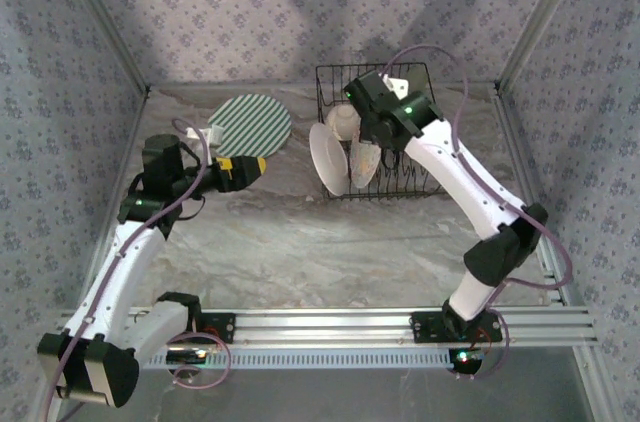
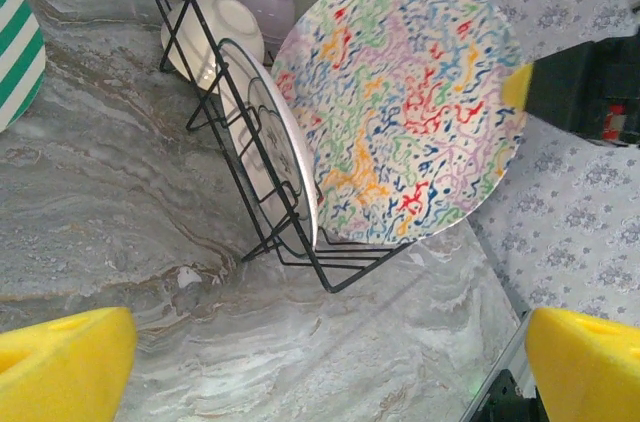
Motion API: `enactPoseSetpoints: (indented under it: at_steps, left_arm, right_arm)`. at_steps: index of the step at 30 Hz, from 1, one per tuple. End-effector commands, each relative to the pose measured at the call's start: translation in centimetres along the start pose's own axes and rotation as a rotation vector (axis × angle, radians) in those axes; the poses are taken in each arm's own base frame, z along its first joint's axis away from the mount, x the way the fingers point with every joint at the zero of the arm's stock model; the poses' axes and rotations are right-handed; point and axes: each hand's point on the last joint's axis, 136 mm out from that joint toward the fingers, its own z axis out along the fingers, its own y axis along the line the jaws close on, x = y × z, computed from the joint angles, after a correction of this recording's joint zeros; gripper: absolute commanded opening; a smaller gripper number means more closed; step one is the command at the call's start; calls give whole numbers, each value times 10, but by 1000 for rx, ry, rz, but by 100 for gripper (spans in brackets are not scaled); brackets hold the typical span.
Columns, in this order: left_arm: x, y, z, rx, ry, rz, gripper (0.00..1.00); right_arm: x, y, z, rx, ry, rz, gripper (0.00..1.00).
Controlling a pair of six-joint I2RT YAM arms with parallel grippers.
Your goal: Unload the mixed dishes from the dish rack
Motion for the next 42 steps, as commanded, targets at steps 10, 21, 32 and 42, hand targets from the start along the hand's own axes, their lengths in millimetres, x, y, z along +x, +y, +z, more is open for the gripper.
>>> enactPoseSetpoints:
  at_steps: [10,21,32,42]
  left_arm:
    - [0,-5,-1,18,-11,13,99]
    - [-1,-13,0,68,-10,14,99]
    - [-10,-43,-4,221,-19,13,99]
    - [-31,-65,-6,319,-52,-27,99]
  right_arm:
    - [-55,-31,-73,-61,-239,101,0]
    - [-57,-28,-119,-311,-280,23,0]
    - [-50,12,-163,-842,-216,79,0]
    - [-54,25,-158,-1098,-112,189,0]
